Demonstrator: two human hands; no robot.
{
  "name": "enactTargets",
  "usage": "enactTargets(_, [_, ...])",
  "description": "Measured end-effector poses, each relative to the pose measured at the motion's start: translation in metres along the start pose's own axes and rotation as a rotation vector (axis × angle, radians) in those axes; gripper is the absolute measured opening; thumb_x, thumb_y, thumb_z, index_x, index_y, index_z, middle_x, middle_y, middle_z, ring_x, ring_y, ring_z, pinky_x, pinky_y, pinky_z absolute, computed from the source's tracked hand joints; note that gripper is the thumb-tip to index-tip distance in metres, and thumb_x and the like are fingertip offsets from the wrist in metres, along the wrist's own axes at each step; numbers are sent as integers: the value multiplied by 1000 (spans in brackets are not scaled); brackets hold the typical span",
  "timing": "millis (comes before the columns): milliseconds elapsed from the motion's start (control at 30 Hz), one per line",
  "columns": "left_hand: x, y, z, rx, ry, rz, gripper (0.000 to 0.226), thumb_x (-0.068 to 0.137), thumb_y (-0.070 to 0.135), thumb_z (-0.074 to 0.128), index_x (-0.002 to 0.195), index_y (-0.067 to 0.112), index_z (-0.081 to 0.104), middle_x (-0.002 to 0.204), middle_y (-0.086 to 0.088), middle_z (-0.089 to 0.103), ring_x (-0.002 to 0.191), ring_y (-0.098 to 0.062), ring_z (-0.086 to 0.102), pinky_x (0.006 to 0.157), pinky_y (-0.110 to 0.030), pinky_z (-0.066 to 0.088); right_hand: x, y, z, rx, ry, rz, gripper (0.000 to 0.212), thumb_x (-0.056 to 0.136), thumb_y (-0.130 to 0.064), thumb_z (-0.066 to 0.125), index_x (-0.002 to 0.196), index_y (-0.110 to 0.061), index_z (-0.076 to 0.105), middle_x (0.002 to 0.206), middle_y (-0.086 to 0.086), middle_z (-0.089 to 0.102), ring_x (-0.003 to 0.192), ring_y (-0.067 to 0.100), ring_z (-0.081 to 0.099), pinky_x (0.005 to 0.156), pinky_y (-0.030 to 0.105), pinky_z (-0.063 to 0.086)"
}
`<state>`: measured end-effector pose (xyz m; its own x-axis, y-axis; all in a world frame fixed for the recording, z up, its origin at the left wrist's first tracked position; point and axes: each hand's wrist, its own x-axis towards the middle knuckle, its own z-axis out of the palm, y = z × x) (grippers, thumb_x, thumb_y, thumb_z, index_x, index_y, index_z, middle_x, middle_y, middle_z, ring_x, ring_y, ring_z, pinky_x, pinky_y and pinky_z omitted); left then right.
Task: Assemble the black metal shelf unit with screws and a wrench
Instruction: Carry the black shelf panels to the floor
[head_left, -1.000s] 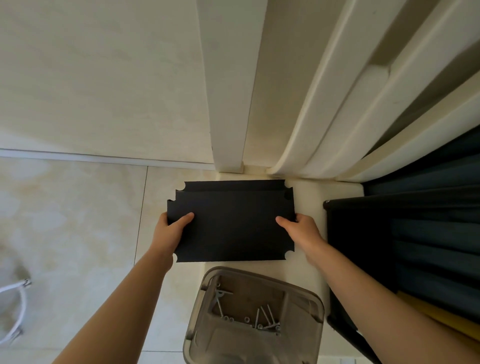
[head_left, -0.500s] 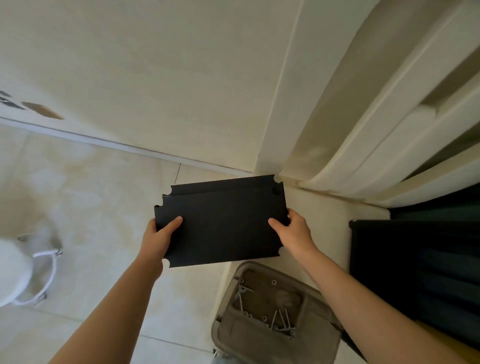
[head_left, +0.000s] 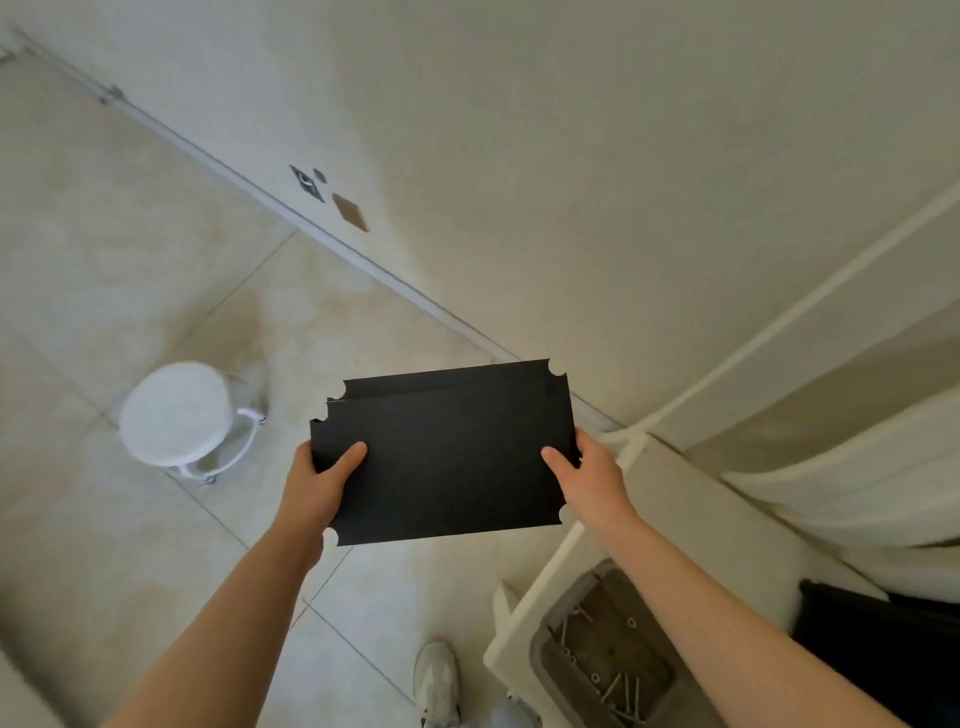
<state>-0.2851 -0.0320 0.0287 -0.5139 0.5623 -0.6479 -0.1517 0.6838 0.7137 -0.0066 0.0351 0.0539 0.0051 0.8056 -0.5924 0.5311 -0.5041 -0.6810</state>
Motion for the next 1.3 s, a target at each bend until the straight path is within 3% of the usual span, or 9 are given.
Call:
enactTargets(167, [-36, 2, -87, -103, 81, -42, 55, 91, 34, 73, 137, 18, 48, 127, 0, 61, 113, -27, 61, 96, -49, 53, -43, -49, 43, -80, -88, -67, 35, 99, -26, 57, 133, -19, 53, 119, -4, 59, 108, 17, 56, 75, 17, 49])
enactTargets(267, [-58, -1, -139, -175, 139, -60, 51, 90, 33, 74, 132, 18, 49, 121, 1, 64, 105, -24, 65, 81, -40, 57, -71, -79, 70, -107, -138, -99, 39, 98, -26, 59, 135, -20, 52, 125, -3, 59, 120, 22, 56, 92, 32, 49])
enactTargets(400, [-85, -8, -207, -271, 224, -75, 41, 90, 31, 75, 121, 21, 51, 112, 3, 65, 97, -21, 66, 67, -32, 53, -116, -117, 113, -137, -204, -131, 41, 97, -26, 60, 137, -20, 51, 131, -1, 59, 122, 24, 56, 99, 39, 49])
enactTargets(867, [-167, -57, -419, -474, 495, -140, 35, 88, 29, 78, 115, 23, 57, 103, 9, 67, 91, -13, 67, 65, -25, 52, -246, -223, 272, -211, -402, -189, 41, 93, -16, 66, 132, -13, 56, 121, 5, 63, 107, 24, 62, 96, 46, 53])
enactTargets(1200, [-149, -55, -494, -598, 627, -186, 46, 90, 30, 75, 130, 16, 56, 119, -2, 65, 107, -25, 64, 91, -43, 55, -252, -306, 370, -373, -524, -283, 47, 95, -23, 64, 139, -15, 51, 129, 5, 61, 114, 25, 60, 101, 46, 51])
enactTargets(1300, [-126, -40, -519, -638, 665, -188, 41, 90, 30, 75, 125, 19, 57, 117, -2, 66, 106, -26, 64, 93, -46, 54, -241, -341, 404, -410, -568, -317, 45, 96, -23, 62, 139, -16, 50, 129, 4, 61, 115, 25, 60, 102, 45, 50])
